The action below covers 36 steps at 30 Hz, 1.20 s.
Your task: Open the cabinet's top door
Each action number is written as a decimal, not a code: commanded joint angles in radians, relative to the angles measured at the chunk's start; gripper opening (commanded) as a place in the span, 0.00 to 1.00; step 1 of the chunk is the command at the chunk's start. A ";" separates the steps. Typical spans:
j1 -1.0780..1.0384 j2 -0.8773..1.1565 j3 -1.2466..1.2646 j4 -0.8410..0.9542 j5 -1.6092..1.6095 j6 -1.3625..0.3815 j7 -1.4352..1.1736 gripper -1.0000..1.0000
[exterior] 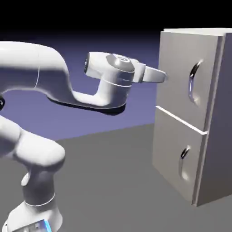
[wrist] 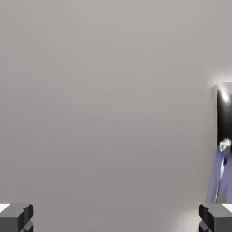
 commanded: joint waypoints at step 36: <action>0.208 -0.008 -0.216 0.082 -0.681 -0.222 0.605 0.00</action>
